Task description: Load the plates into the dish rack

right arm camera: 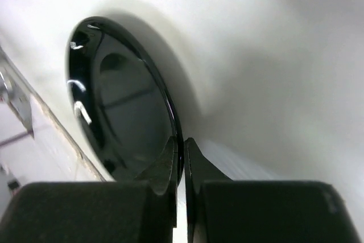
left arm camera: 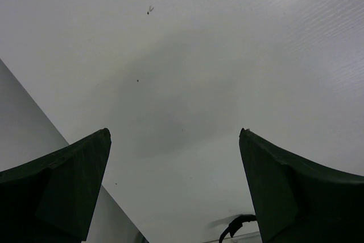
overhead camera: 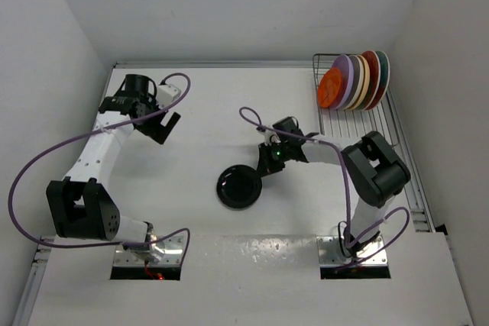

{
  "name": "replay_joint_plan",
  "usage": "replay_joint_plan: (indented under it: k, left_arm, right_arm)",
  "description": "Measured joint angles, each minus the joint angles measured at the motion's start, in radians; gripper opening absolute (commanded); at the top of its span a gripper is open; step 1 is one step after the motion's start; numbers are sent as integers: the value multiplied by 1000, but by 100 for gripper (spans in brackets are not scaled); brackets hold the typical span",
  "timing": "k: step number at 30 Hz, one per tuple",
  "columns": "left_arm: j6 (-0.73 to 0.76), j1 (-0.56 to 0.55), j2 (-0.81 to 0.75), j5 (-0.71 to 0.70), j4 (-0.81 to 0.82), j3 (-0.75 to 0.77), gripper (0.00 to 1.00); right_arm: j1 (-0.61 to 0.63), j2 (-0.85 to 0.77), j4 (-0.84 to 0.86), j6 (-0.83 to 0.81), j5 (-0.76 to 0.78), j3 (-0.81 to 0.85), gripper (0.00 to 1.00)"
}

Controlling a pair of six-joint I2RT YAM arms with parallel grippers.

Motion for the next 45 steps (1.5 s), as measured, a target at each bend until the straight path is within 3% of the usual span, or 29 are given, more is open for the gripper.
replay_joint_plan:
  k: [9,16,21,24,35,45]
  left_arm:
    - [12,21,95,-3,-2,45,100]
    - [26,49,162,-3,5,100,100]
    - [27,55,241,-2,4,153,100]
    - [27,56,285,-2,5,194,100]
    - [31,61,359,0,12,259,100]
    - [34,61,366,0,10,260,100]
  right_arm:
    - [-164,-246,-72,-10,231,277,0]
    - [-285,-298,-45,-175,784,540,0]
    - [-345,-208,33,-342,1157,571,0]
    - [-356,-128,72,-412,1276,570,0]
    - [-348,90,132,-446,1424,570,0]
    - [-282,157,172,-449,1484,555,3]
